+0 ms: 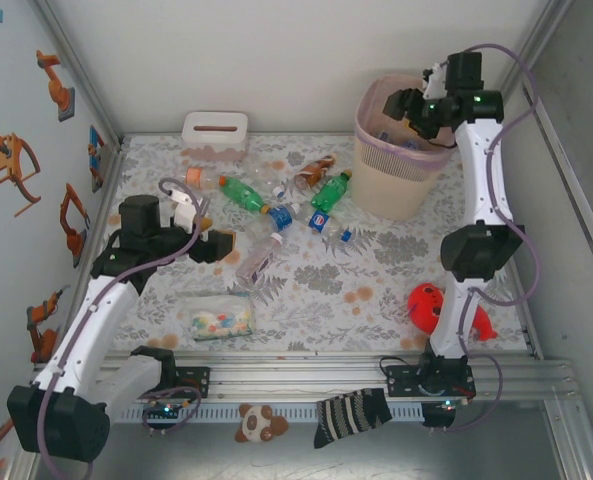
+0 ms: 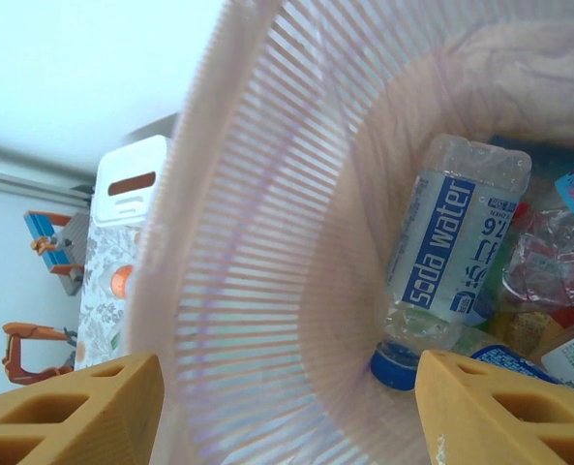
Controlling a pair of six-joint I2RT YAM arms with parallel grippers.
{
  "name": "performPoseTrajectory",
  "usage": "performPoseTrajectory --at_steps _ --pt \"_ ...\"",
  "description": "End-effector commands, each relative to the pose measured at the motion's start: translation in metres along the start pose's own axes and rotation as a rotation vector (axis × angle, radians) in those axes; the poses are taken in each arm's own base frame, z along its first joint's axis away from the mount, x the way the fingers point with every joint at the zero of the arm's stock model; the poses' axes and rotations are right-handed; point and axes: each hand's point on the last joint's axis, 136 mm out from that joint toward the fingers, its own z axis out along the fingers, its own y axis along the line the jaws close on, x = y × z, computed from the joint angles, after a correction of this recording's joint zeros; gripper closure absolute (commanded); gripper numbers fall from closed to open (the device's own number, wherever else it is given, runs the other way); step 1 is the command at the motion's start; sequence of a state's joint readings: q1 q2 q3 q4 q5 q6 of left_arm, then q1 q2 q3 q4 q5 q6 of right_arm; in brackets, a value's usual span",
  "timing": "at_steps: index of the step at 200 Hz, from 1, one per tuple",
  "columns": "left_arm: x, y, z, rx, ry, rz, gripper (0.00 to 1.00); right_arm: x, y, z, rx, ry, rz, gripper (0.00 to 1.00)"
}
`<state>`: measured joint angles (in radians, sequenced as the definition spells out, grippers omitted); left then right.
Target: Put the plastic bottles in the bin
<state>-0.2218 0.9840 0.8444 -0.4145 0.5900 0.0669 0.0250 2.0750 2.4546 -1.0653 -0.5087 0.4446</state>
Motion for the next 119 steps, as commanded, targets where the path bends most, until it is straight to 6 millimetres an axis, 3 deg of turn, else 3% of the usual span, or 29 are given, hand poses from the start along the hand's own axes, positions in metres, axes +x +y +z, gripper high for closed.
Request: performPoseTrajectory --at_steps 1,51,89,119 --pt "0.002 0.003 0.001 -0.005 0.044 -0.023 0.16 -0.005 0.018 -0.026 -0.011 -0.054 -0.043 0.33" --pt "0.013 0.024 0.017 -0.097 0.145 -0.084 0.15 0.005 0.037 -0.062 -0.023 -0.100 -0.074 0.34" --pt "0.034 0.040 0.027 -0.271 0.290 -0.074 0.17 0.018 0.047 -0.089 -0.021 -0.141 -0.095 0.34" --pt "0.052 0.036 0.039 -0.325 0.399 -0.035 0.19 0.029 0.050 -0.103 -0.019 -0.162 -0.099 0.34"
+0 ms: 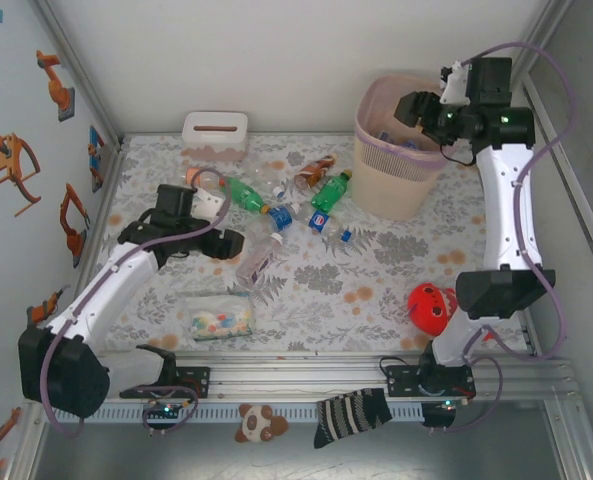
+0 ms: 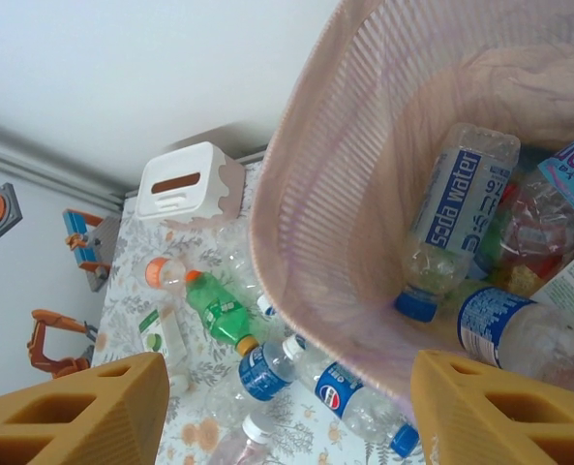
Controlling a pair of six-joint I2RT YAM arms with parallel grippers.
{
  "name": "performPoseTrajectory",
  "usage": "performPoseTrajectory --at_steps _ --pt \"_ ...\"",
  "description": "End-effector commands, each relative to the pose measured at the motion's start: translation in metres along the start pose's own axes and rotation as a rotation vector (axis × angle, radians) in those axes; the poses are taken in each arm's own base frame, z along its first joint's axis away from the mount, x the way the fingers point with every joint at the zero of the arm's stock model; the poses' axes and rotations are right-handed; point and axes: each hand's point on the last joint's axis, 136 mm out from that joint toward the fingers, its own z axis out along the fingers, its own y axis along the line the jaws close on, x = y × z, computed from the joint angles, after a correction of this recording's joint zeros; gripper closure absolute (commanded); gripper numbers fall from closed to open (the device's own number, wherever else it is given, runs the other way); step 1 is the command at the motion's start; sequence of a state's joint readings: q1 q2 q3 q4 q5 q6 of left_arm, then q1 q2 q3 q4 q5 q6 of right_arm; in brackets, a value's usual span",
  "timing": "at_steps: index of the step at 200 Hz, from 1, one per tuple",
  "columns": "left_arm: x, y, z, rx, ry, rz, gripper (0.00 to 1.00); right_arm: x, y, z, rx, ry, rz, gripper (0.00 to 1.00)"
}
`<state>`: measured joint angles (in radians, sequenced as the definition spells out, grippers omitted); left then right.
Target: Put the plastic bottles in the bin
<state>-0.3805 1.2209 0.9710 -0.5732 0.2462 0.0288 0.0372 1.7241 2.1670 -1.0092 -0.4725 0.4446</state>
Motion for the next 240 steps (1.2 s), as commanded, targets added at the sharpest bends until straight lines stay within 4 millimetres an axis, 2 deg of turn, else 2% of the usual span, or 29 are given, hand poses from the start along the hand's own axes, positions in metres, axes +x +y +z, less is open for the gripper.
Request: performPoseTrajectory --at_steps 1,30,64,91,110,173,240 --pt "0.014 0.007 0.005 -0.112 0.096 0.003 0.19 -0.001 0.010 -0.017 -0.004 -0.058 -0.035 0.34" --pt "0.028 -0.006 0.020 -0.141 0.179 0.041 0.18 0.011 0.007 -0.024 0.003 -0.063 -0.032 0.34" --pt "0.045 -0.019 0.043 -0.170 0.275 0.099 0.10 0.025 0.001 -0.027 0.015 -0.051 -0.023 0.34" --pt "0.058 -0.019 0.064 -0.210 0.351 0.119 0.03 0.032 -0.001 -0.028 0.019 -0.044 -0.020 0.34" --pt "0.062 -0.019 0.074 -0.222 0.384 0.133 0.03 0.035 -0.001 -0.030 0.020 -0.043 -0.022 0.34" --pt "0.068 -0.024 0.093 -0.177 0.425 0.150 0.18 0.044 -0.004 -0.032 0.019 -0.035 -0.019 0.34" --pt "0.066 -0.033 0.094 -0.124 0.421 0.155 0.44 0.045 -0.002 -0.040 0.025 -0.055 -0.023 0.35"
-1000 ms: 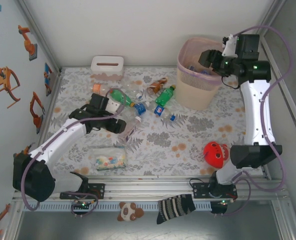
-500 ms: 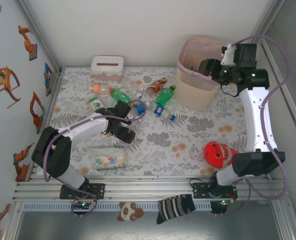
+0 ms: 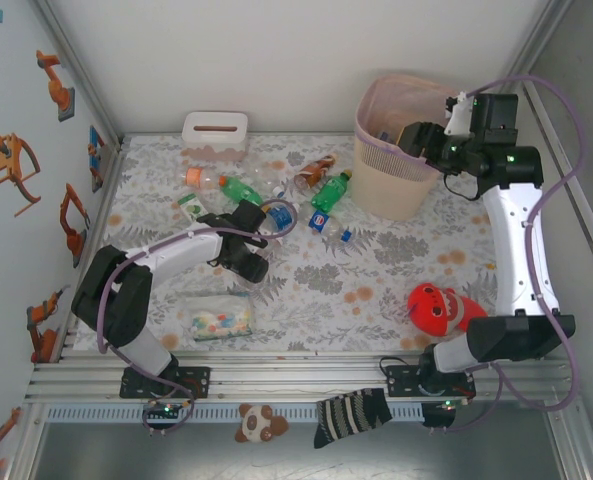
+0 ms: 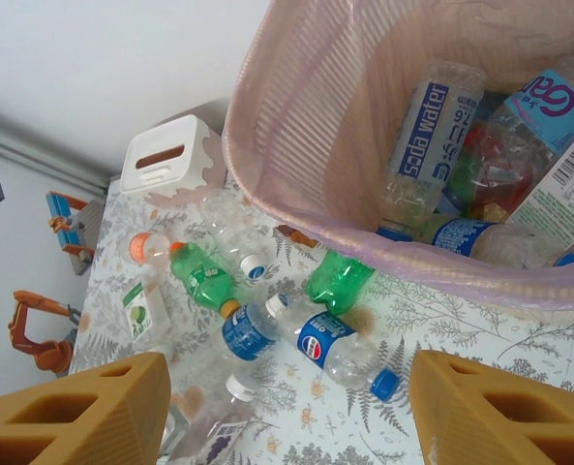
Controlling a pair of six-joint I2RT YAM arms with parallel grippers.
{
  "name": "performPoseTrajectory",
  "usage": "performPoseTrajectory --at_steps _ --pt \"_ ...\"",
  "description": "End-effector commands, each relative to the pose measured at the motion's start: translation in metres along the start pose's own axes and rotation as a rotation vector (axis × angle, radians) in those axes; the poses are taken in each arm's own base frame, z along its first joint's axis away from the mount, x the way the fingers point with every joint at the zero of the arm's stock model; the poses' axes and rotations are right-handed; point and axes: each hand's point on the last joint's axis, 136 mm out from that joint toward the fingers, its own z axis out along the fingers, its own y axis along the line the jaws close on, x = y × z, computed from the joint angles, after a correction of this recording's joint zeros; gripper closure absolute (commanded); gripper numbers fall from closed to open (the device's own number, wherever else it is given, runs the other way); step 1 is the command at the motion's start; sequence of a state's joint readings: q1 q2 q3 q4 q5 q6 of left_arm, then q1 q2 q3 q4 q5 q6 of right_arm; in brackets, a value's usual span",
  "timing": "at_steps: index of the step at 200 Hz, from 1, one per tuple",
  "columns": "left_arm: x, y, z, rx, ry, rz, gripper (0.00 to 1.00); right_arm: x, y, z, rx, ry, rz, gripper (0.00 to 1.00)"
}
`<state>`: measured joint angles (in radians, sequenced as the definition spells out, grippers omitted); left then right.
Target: Put the plastic bottles in the bin
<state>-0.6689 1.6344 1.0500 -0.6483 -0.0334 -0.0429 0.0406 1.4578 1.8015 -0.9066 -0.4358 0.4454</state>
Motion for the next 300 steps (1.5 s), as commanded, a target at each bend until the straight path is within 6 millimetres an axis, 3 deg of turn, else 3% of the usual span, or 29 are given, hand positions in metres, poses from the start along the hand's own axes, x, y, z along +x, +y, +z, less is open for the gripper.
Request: performPoseTrajectory --at_steps 1,60,118,152,170,231,300 --pt "-0.006 -0.006 -0.006 0.029 -0.014 0.013 0.45 -0.003 0.007 -0.011 -0.006 -0.041 -0.020 0.35" --pt "-0.008 -0.010 -0.019 0.055 -0.055 0.014 0.57 -0.002 0.010 -0.021 -0.008 -0.058 -0.020 0.36" --pt "-0.029 -0.017 -0.060 0.106 -0.227 0.020 0.71 -0.004 0.023 -0.033 -0.060 -0.105 -0.056 0.35" --pt "-0.050 -0.029 -0.110 0.190 -0.424 0.022 0.81 -0.007 0.043 -0.042 -0.167 -0.166 -0.113 0.35" --pt "-0.062 -0.036 -0.143 0.241 -0.547 0.026 1.00 -0.007 0.057 -0.048 -0.238 -0.199 -0.154 0.35" --pt "-0.079 -0.079 -0.260 0.532 -0.925 0.149 1.00 0.011 0.115 -0.064 -0.518 -0.250 -0.345 0.35" --pt "-0.075 -0.118 -0.357 0.850 -1.145 0.309 1.00 0.074 0.191 -0.110 -0.930 -0.295 -0.727 0.36"
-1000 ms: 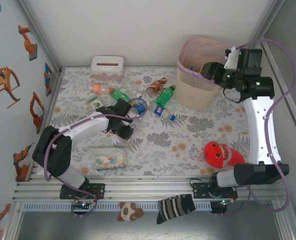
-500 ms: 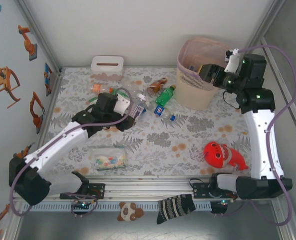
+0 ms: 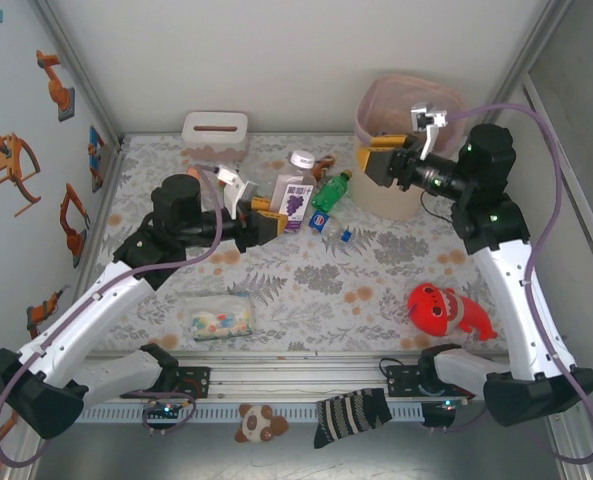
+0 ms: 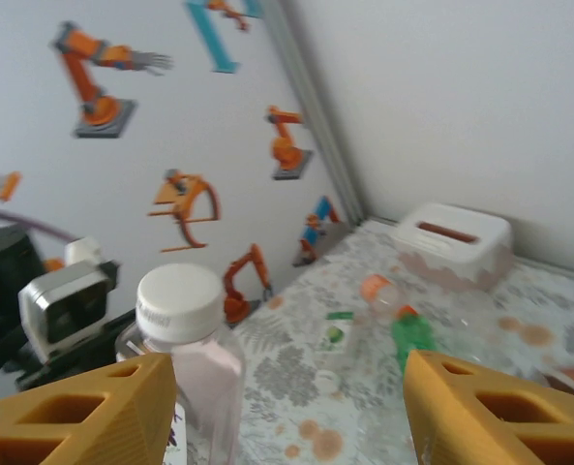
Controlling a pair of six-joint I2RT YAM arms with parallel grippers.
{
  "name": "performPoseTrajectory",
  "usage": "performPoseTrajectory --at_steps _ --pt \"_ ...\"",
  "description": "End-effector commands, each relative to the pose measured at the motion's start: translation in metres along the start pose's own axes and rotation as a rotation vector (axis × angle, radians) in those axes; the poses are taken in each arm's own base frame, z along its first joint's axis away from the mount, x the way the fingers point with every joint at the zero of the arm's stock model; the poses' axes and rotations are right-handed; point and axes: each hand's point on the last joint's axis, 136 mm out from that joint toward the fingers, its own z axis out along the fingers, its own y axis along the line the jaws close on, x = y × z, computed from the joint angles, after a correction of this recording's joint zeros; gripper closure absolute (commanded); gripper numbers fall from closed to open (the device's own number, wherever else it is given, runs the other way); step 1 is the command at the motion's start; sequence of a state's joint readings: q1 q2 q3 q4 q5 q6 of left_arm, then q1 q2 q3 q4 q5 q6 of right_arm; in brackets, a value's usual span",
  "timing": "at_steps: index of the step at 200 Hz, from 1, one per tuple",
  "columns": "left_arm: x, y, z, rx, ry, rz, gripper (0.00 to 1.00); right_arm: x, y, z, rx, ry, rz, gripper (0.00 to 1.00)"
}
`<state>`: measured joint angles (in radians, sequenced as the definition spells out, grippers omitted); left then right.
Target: Put the plastic bottles in the bin
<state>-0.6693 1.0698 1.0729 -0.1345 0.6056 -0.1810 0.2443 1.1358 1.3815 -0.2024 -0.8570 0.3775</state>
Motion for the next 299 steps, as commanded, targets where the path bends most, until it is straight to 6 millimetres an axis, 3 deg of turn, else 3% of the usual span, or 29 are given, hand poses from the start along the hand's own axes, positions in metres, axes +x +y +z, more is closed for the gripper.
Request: performPoseTrajectory --at_steps 1,23,56,126,299 --pt "-0.047 -0.047 -0.014 0.193 -0.139 0.069 1.00 -0.011 0.059 -0.005 -0.218 -0.058 -0.245 0.35" --pt "-0.063 -0.067 -0.025 0.261 -0.202 0.116 1.00 -0.004 0.084 -0.004 -0.297 -0.054 -0.317 0.32" --pt "-0.081 -0.089 -0.038 0.328 -0.270 0.168 1.00 0.000 0.103 0.004 -0.357 -0.031 -0.292 0.32" --pt "-0.096 -0.102 -0.043 0.380 -0.324 0.207 1.00 0.017 0.140 0.028 -0.514 0.036 -0.258 0.34" --pt "-0.095 -0.099 -0.040 0.378 -0.330 0.208 1.00 0.003 0.161 0.027 -0.589 0.001 -0.241 0.58"
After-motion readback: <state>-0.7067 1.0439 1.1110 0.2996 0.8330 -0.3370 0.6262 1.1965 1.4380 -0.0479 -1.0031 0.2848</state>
